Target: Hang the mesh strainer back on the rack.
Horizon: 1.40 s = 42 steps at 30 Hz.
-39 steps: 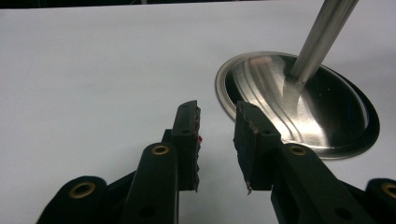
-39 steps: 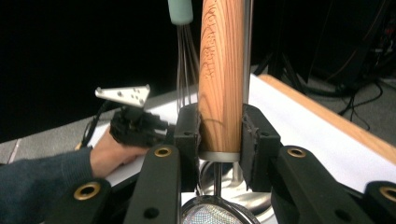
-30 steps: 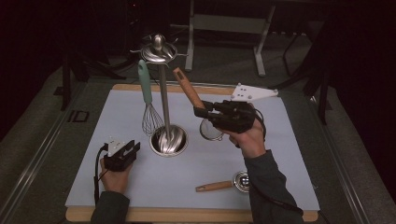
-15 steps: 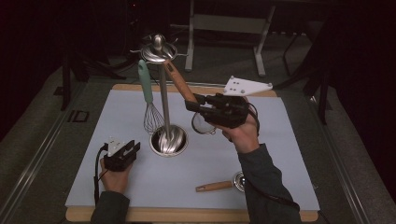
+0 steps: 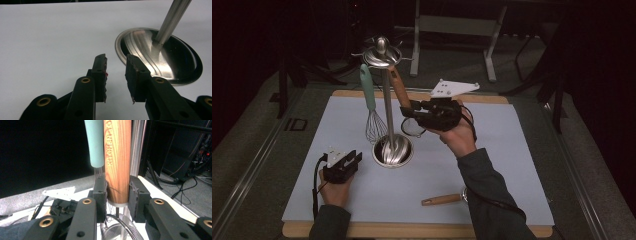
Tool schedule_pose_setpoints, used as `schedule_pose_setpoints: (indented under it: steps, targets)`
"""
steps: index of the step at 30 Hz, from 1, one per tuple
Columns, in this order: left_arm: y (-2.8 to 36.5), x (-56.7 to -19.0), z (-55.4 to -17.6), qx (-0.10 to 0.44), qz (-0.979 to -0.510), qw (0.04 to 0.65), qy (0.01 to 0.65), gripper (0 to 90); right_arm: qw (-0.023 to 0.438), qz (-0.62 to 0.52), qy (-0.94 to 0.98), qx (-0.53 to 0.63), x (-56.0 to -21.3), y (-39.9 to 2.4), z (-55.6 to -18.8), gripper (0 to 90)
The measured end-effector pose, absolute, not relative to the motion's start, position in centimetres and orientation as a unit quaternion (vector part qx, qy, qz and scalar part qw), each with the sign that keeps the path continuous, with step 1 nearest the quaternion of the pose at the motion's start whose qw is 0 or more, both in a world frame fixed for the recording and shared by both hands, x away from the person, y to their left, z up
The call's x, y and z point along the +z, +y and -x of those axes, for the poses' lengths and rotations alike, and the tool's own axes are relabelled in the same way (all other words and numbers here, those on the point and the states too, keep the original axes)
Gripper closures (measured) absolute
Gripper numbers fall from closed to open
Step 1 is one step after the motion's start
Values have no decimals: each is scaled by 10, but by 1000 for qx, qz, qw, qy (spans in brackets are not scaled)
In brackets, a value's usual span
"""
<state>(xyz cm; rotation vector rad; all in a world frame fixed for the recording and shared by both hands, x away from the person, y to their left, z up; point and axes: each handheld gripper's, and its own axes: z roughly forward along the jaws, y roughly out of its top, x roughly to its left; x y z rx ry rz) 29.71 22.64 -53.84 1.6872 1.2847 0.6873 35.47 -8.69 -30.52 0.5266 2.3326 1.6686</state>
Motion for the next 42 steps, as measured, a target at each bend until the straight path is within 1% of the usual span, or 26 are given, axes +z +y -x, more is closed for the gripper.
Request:
schedule_pose_setpoints:
  steps: [9, 15, 20, 22, 25, 42]
  targets:
    - [226, -539, -297, 277, -679, 441, 518, 701, 127, -177, 812, 542, -304, -79, -356, 672]
    - [226, -538, -297, 277, -681, 439, 517, 701, 138, -165, 822, 528, -304, -79, -351, 666]
    - [226, -539, -297, 277, -680, 440, 517, 701, 158, -151, 838, 501, -306, -80, -345, 677]
    - [226, -539, -297, 277, -680, 440, 517, 701, 172, -144, 847, 482, -309, -81, -343, 679]
    - [226, -539, -297, 277, -680, 440, 518, 700, 182, -138, 859, 458, -316, -83, -341, 682]
    - [227, -538, -297, 276, -679, 440, 519, 699, 172, -155, 885, 403, -351, -102, -349, 676]
